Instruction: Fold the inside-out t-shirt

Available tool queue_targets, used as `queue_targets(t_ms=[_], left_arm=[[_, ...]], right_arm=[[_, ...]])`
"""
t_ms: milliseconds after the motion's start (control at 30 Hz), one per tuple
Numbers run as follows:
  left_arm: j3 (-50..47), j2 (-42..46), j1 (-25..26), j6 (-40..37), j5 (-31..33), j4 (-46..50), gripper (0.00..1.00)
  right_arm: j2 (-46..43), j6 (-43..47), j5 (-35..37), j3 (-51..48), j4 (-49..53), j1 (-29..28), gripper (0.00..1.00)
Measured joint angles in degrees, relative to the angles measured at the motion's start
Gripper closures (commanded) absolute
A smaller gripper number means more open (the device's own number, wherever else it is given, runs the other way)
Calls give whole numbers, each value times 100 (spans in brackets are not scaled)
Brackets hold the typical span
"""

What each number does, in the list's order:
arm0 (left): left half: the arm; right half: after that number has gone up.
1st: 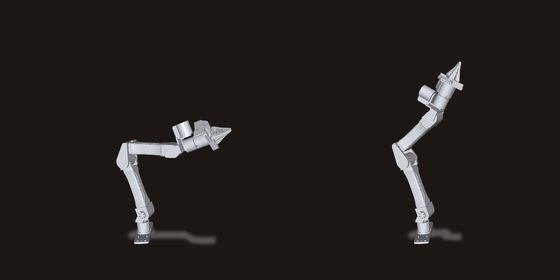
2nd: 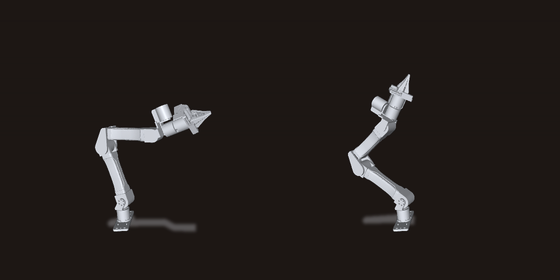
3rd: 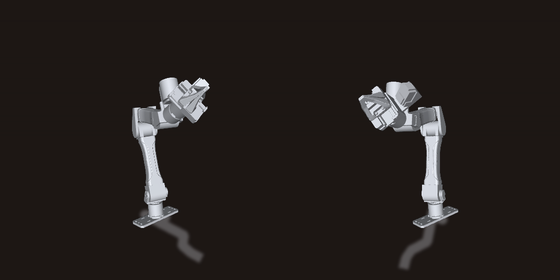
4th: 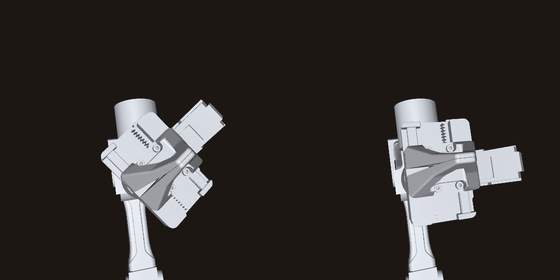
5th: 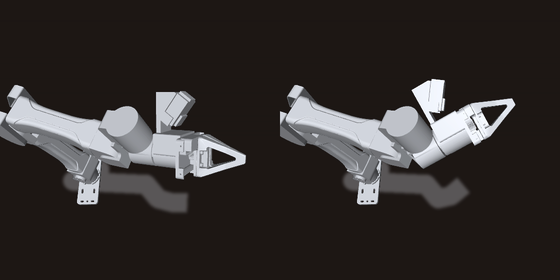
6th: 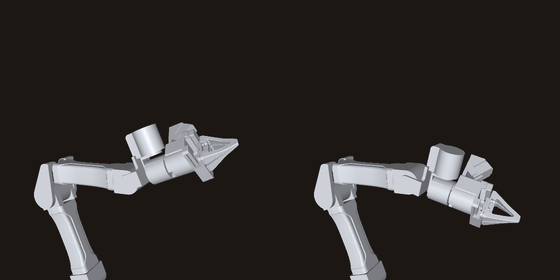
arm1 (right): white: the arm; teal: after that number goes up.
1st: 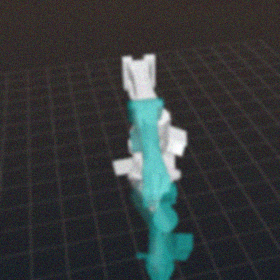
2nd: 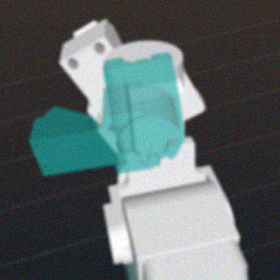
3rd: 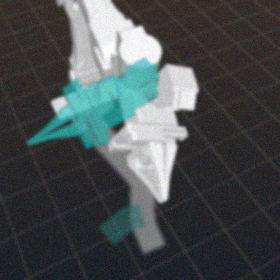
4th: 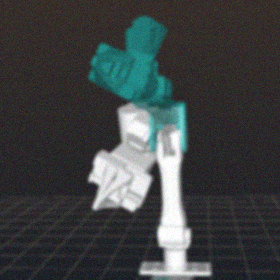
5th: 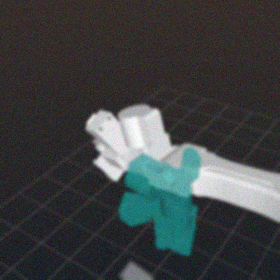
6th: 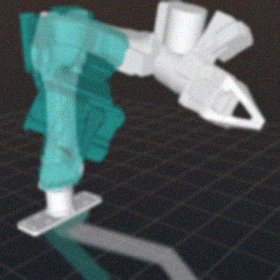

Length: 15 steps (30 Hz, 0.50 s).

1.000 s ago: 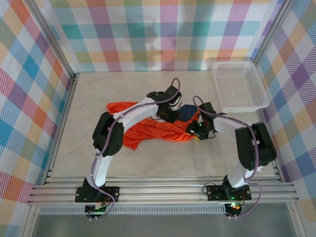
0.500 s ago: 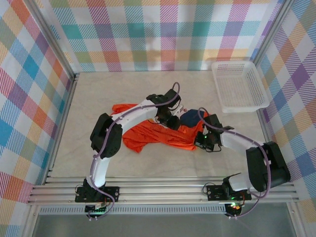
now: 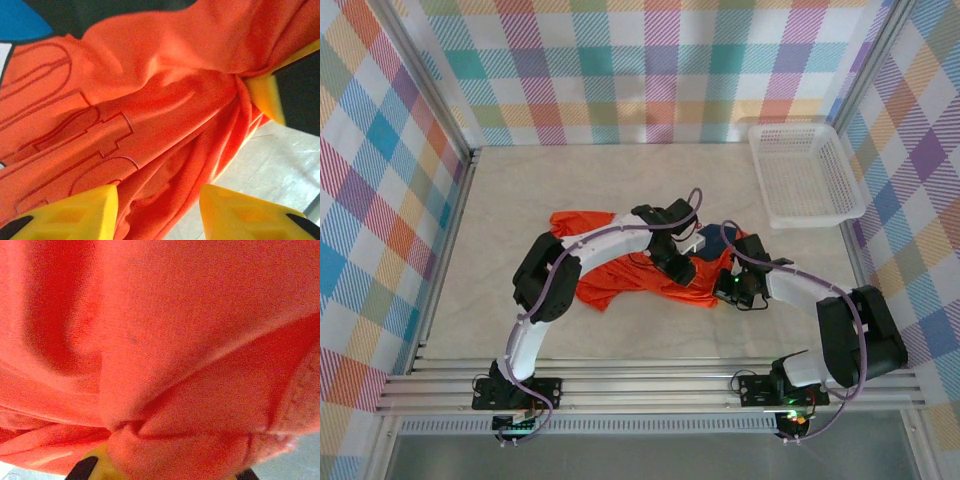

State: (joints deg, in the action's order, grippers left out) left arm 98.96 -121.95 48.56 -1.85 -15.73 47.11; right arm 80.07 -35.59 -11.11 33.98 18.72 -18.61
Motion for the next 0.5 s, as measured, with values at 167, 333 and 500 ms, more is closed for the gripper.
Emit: queue_targets(t_ms=[167, 333, 500], left_arm=[[-199, -48, 103, -118, 422, -24, 47], [-553, -72, 197, -188, 839, -433, 55], [-623, -90, 199, -188, 1010, -702, 92]], right_arm=[[24, 0, -4, 22, -24, 0, 100], [24, 0, -24, 22, -26, 0, 100], [-4, 2, -2, 22, 9, 0, 100]])
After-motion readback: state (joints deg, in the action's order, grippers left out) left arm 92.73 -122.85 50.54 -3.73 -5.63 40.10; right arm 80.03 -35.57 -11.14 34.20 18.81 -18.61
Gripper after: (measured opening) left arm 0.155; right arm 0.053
